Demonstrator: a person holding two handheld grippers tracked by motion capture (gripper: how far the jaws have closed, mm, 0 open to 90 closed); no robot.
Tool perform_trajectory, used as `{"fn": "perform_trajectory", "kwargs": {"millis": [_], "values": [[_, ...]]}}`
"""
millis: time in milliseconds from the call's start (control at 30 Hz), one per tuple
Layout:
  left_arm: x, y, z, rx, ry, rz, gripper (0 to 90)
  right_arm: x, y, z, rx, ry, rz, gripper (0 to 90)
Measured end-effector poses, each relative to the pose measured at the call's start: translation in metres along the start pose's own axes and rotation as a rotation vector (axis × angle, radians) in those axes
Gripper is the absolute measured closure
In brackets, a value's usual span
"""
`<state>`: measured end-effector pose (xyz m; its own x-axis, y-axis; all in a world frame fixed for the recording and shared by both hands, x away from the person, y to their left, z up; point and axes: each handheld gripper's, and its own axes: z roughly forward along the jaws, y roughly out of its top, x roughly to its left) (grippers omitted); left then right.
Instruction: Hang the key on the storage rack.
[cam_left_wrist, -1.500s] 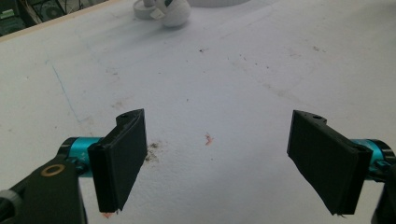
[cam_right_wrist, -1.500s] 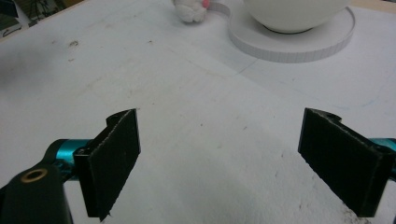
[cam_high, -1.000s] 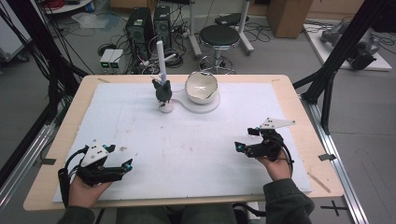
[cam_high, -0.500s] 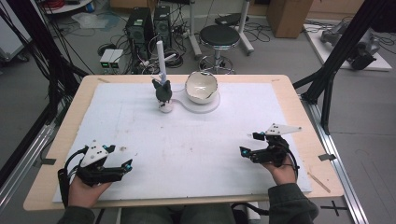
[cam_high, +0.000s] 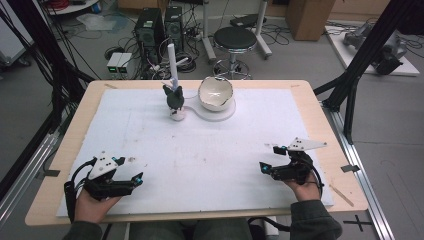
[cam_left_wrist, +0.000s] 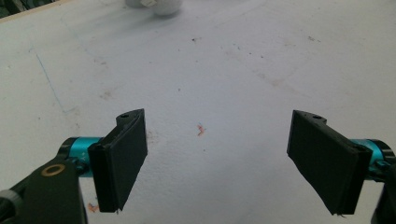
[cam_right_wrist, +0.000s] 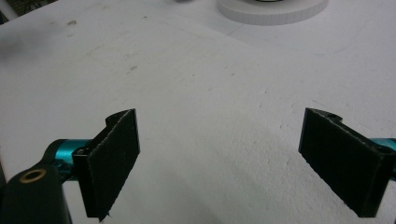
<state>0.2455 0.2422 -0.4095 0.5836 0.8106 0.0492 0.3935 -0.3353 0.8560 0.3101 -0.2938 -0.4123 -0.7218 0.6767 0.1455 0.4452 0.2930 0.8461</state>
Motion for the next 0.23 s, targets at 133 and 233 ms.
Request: {"fn": "perform_trajectory", "kwargs": {"millis": [133,233], "values": [[-0.0002,0.0007,0.0007,-0.003,0.001,0.002,20.5,0.001,-0.0005,0.0009,0.004,0.007,-0.002,11.6],[-0.0006,0.0016,0.0015,-0.002,0.002,0.005,20.5,0.0016,-0.0016,0.0005,0.004,0.006,-0.009,11.6]]}}
